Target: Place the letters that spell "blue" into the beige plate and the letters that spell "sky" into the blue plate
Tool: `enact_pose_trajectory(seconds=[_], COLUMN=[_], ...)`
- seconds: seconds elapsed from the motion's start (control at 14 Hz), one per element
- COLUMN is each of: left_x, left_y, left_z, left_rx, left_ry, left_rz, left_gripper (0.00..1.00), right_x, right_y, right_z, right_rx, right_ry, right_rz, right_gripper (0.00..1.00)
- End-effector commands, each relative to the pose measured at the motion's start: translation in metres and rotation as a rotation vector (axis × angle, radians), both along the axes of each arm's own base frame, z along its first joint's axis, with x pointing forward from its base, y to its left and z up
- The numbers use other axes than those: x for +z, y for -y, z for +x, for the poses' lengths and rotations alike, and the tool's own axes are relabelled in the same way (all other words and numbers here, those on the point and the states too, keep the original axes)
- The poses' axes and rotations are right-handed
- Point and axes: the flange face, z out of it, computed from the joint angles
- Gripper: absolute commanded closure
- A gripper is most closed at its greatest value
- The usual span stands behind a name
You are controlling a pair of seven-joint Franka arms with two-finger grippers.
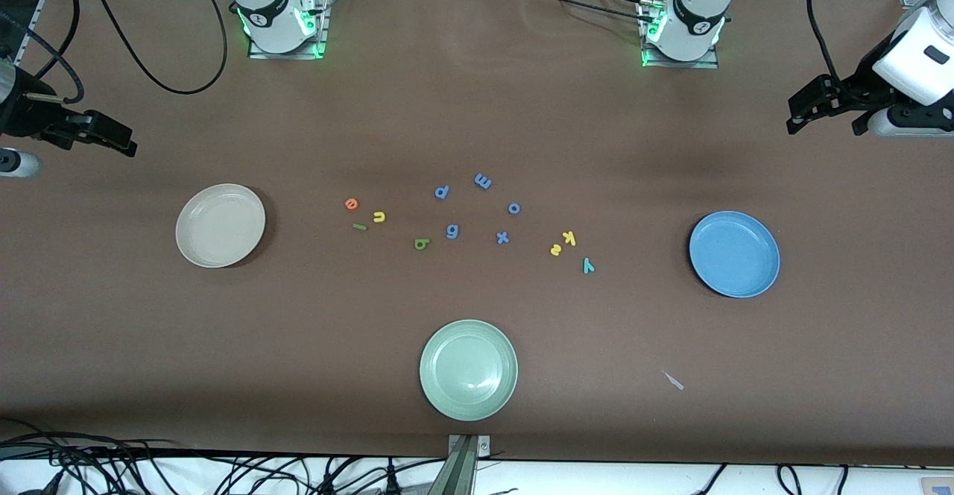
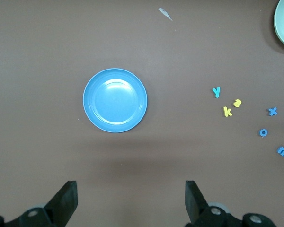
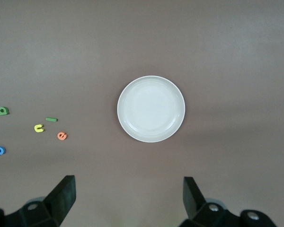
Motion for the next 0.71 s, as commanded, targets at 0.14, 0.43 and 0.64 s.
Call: enact_pose_trajectory(seconds=[0.14, 0.43, 0.64], left_x=[0.0066, 0.0068, 0.0076], left_y=[0.0001, 0.0011, 0.0019], left_z=[0.0021, 0.0009, 0.0004], left_rx=[0.0, 0.002, 0.002], left_ry=[-0.006, -0.011, -0.01], left_rz=[-0.011, -0.012, -0.012], left_gripper=[0.0, 0.0, 0.0], right_x=[0.0033, 0.0035, 0.0035], right_y=[0.0007, 0.0007, 0.0], right_z=[0.0017, 0.0021, 0.0021], right_rx=[-0.005, -0.005, -0.002], right_ry=[-0.002, 0.001, 0.001], right_rz=[0.006, 0.006, 0.004], right_gripper=[0.0, 0.0, 0.0])
